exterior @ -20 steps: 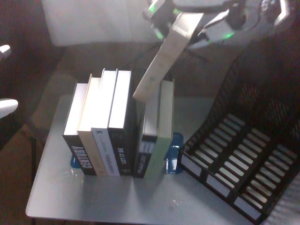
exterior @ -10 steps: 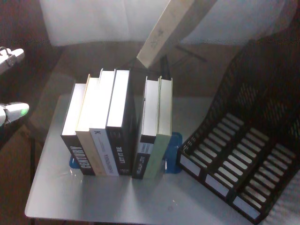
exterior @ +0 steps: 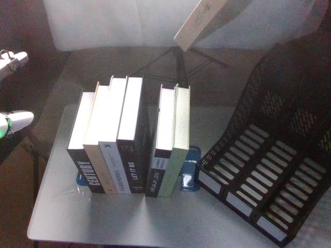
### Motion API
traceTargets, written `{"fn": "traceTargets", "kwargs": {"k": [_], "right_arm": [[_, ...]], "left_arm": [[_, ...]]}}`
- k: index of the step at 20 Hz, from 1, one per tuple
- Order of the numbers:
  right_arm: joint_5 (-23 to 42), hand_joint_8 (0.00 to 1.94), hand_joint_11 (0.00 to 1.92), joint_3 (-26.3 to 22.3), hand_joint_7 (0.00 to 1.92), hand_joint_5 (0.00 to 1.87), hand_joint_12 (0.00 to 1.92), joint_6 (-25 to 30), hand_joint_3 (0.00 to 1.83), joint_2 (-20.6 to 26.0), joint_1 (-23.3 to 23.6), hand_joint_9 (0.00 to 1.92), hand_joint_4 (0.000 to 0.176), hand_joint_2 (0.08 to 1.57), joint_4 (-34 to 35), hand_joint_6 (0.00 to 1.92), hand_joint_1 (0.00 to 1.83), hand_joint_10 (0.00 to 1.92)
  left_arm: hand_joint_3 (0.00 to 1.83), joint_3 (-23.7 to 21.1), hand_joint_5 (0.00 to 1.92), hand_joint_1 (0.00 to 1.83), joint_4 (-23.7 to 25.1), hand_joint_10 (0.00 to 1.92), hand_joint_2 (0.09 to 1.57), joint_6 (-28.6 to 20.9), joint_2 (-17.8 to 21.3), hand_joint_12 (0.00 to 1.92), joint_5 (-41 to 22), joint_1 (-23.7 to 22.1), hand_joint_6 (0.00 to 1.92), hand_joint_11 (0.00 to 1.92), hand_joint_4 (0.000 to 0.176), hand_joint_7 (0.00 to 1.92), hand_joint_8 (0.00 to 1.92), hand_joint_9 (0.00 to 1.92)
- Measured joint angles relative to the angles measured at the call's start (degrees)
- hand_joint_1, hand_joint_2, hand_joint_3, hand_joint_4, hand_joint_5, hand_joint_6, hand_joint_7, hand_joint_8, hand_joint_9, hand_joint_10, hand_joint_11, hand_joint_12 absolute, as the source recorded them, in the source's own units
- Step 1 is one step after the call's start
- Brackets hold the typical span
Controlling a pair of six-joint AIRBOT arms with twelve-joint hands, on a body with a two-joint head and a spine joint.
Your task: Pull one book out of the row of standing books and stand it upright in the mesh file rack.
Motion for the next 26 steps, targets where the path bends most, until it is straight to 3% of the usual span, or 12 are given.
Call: {"fn": "traceTargets", "kwargs": {"k": [7,11,13,14,15,16,17,22,23,24,25,26], "right_arm": [[-1.53,1.31,0.30,-3.28,0.83,0.75,1.86,3.28,0.00,5.44,3.21,0.70,0.000,1.21,-6.19,1.21,1.35,1.57],[0.70,1.22,0.23,-5.25,0.87,0.76,1.81,24.48,0.00,8.28,7.13,0.73,0.000,1.20,-31.30,1.26,1.35,1.48],[1.03,1.35,0.31,-5.35,0.81,0.81,1.91,30.71,0.00,8.70,7.41,0.67,0.000,1.21,-38.34,1.10,1.34,1.66],[1.79,1.34,0.33,-5.35,0.80,0.79,1.92,32.37,0.00,8.81,7.08,0.66,0.000,1.22,-40.61,1.15,1.34,1.64],[2.49,1.30,0.13,-5.44,0.80,0.83,1.92,33.24,0.00,8.87,6.54,0.61,0.000,1.22,-41.53,1.22,1.34,1.60],[2.89,1.24,0.24,-5.51,0.82,0.83,1.92,33.73,0.00,8.87,5.70,0.66,0.000,1.21,-41.55,1.22,1.34,1.58],[3.19,1.21,0.21,-5.57,0.83,0.85,1.92,33.83,0.00,8.87,5.20,0.62,0.000,1.21,-41.44,1.26,1.34,1.55],[3.21,1.30,0.04,-6.29,0.74,0.88,1.92,33.92,0.00,8.94,3.39,0.46,0.000,1.21,-41.88,1.27,1.22,1.44],[3.10,1.35,0.20,-6.29,0.73,0.81,1.92,33.90,0.01,8.79,2.49,0.55,0.000,1.24,-41.92,1.29,1.31,1.62],[3.19,1.39,0.51,-6.27,0.73,0.76,1.92,33.90,0.00,8.63,1.29,0.66,0.000,1.24,-41.92,1.21,1.33,1.68],[3.30,1.35,0.63,-6.27,0.78,0.81,1.92,33.90,0.00,8.52,0.72,0.73,0.000,1.22,-41.94,1.08,1.34,1.67],[3.39,1.57,0.64,-6.21,0.77,0.81,1.92,33.92,0.00,8.07,-0.13,0.69,0.000,1.22,-41.94,1.09,1.22,1.88]], "left_arm": [[0.00,0.00,0.04,0.69,0.17,0.00,1.23,0.00,-0.11,0.00,0.59,-0.28,0.01,0.00,0.072,0.00,0.00,0.00],[0.00,-0.13,0.03,0.68,0.55,0.00,1.24,-0.17,-0.13,0.00,1.03,-0.31,0.00,0.00,0.075,0.00,0.00,0.00],[0.00,-0.26,0.03,0.67,0.37,0.00,1.24,-0.20,-0.13,0.00,1.05,-0.37,0.00,0.00,0.070,0.00,0.00,0.00],[0.00,-0.31,0.03,0.68,0.39,0.00,1.24,-0.20,-0.13,0.00,1.16,-0.61,0.00,0.00,0.072,0.00,0.00,0.00],[0.00,-0.42,0.03,0.69,0.39,0.00,1.24,-0.17,-0.13,0.00,1.36,-0.85,0.00,0.00,0.069,0.00,0.00,0.00],[0.00,-0.42,0.03,0.69,0.63,0.00,1.24,-0.20,-0.13,0.00,1.27,-0.96,0.00,0.00,0.068,0.00,0.00,0.00],[0.00,-0.42,0.04,0.69,0.76,0.00,1.24,-0.20,-0.13,0.00,1.27,-0.98,0.01,0.00,0.057,0.00,0.00,0.00],[0.00,-1.01,0.04,0.68,0.57,0.00,1.24,-0.20,-0.13,0.00,1.46,-0.96,0.00,0.00,0.052,0.00,0.00,0.00],[0.00,-1.03,0.04,0.69,0.61,0.00,1.24,-0.22,-0.13,0.00,1.44,-0.96,0.01,0.00,0.047,0.00,0.00,0.00],[0.00,-1.09,0.05,0.70,0.52,0.00,1.24,-0.20,-0.13,0.00,1.44,-0.96,0.01,0.00,0.042,0.00,0.00,0.00],[0.00,-1.09,0.06,0.70,0.35,0.00,1.24,-0.20,-0.11,0.00,1.42,-0.96,0.01,0.00,0.040,0.00,0.00,0.00],[0.00,-1.11,0.04,0.68,0.31,0.00,1.24,-0.20,-0.11,0.00,1.40,-0.96,0.00,0.00,0.043,0.00,0.00,0.00]]}}
